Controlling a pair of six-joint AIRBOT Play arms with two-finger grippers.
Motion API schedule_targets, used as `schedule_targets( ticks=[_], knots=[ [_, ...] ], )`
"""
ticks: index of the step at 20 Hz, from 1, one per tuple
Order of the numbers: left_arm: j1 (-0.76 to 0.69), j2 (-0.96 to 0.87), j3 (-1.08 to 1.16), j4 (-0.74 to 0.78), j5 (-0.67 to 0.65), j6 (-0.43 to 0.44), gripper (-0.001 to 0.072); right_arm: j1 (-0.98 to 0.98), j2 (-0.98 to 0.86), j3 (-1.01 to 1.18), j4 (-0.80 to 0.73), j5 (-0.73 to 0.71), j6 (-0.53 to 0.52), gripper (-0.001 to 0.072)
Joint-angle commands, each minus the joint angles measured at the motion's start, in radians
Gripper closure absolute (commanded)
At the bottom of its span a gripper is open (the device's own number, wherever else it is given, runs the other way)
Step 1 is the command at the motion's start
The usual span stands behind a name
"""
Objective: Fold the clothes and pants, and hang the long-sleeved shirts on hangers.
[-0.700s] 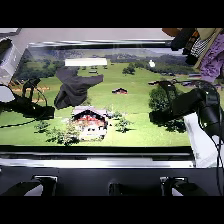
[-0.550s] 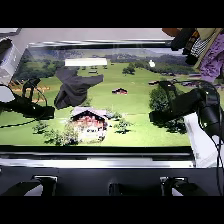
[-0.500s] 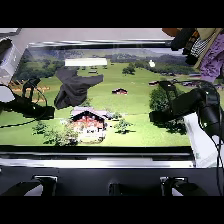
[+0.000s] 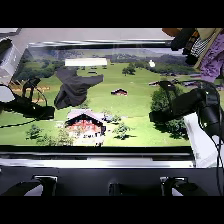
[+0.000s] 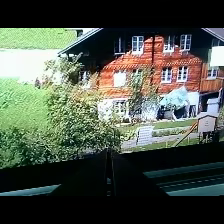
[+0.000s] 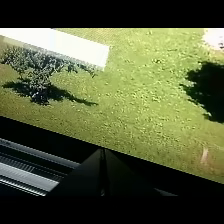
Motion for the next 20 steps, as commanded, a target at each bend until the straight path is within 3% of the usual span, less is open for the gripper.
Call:
schedule_targets(
  ticks=[1, 7, 8, 9, 10, 11, 15, 20],
  knots=[
    [0.0, 0.0, 0.0, 0.0, 0.0, 0.0, 0.0687, 0.001, -0.001, 0.001, 0.0, 0.0, 0.0, 0.0672],
    [-0.001, -0.002, -0.001, 0.0, 0.005, -0.005, 0.0684, 0.001, -0.001, 0.001, 0.0, 0.0, 0.0, 0.0672],
    [-0.002, -0.009, -0.001, 0.0, 0.026, -0.039, 0.0645, 0.001, -0.001, 0.001, 0.0, 0.0, 0.0, 0.0672],
    [-0.002, -0.017, 0.0, 0.0, 0.054, -0.084, 0.0441, 0.001, -0.001, 0.001, 0.0, 0.0, 0.0, 0.0672],
    [-0.002, -0.027, 0.002, -0.002, 0.08, -0.117, 0.01, 0.001, -0.001, 0.001, 0.0, 0.0, 0.0, 0.0672],
    [-0.002, -0.041, 0.011, -0.008, 0.126, -0.115, -0.0013, 0.001, -0.001, 0.001, 0.0, 0.0, 0.0, 0.0672],
    [-0.025, -0.229, 0.132, -0.063, 0.406, -0.115, -0.0013, 0.001, -0.001, 0.001, 0.0, 0.0, 0.0, 0.0672],
    [-0.058, -0.62, 0.34, -0.06, 0.587, -0.119, -0.0013, 0.001, -0.001, 0.001, 0.0, 0.0, 0.0, 0.0672]
  ],
)
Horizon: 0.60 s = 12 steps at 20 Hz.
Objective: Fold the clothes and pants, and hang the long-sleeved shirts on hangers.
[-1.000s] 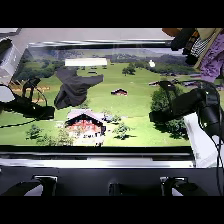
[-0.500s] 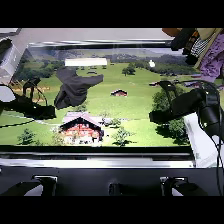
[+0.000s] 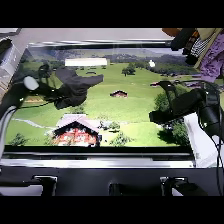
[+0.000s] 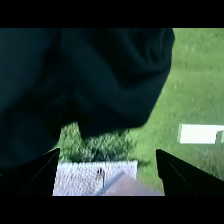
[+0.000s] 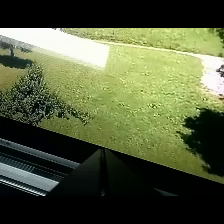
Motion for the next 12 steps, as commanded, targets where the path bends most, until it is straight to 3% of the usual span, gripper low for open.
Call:
schedule_targets(
  ticks=[1, 3, 4, 6, 12],
  knots=[
    [-0.015, -0.246, 0.125, -0.006, 0.176, -0.016, -0.0013, 0.001, -0.001, 0.001, 0.0, 0.0, 0.0, 0.0672],
    [-0.014, -0.322, 0.171, -0.006, 0.206, -0.097, -0.0013, 0.001, -0.001, 0.001, 0.0, 0.0, 0.0, 0.0672],
    [-0.014, -0.343, 0.192, -0.014, 0.197, -0.132, 0.0036, 0.001, -0.001, 0.001, 0.0, 0.0, 0.0, 0.0672],
    [-0.014, -0.341, 0.244, -0.071, 0.08, -0.143, 0.0679, 0.001, -0.001, 0.001, 0.0, 0.0, 0.0, 0.0672],
    [-0.163, -0.219, 0.37, -0.208, -0.42, -0.074, 0.0689, 0.001, -0.001, 0.001, 0.0, 0.0, 0.0, 0.0672]
  ],
)
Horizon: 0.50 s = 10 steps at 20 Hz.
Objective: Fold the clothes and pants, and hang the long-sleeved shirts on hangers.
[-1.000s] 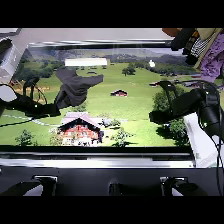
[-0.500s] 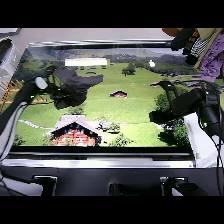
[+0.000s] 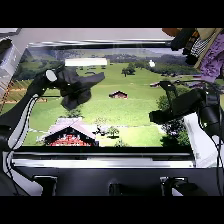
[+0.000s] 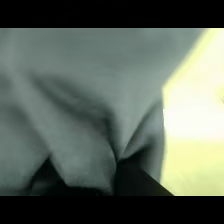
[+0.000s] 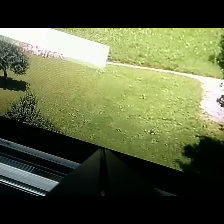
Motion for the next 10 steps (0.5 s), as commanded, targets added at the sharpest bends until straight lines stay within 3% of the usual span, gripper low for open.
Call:
schedule_targets(
  ticks=[1, 4, 9, 10],
  knots=[
    [-0.135, 0.072, 0.042, -0.125, -0.32, 0.023, 0.0689, 0.001, -0.001, 0.001, 0.0, 0.0, 0.0, 0.0672],
    [-0.351, 0.081, 0.039, -0.152, -0.393, 0.024, 0.0689, 0.001, -0.001, 0.001, 0.0, 0.0, 0.0, 0.0672],
    [-0.638, -0.046, 0.034, -0.111, -0.296, -0.001, 0.068, 0.001, -0.001, 0.001, 0.0, 0.0, 0.0, 0.0672],
    [-0.653, -0.06, 0.034, -0.112, -0.296, -0.026, 0.0589, 0.001, -0.001, 0.001, 0.0, 0.0, 0.0, 0.0672]
  ],
)
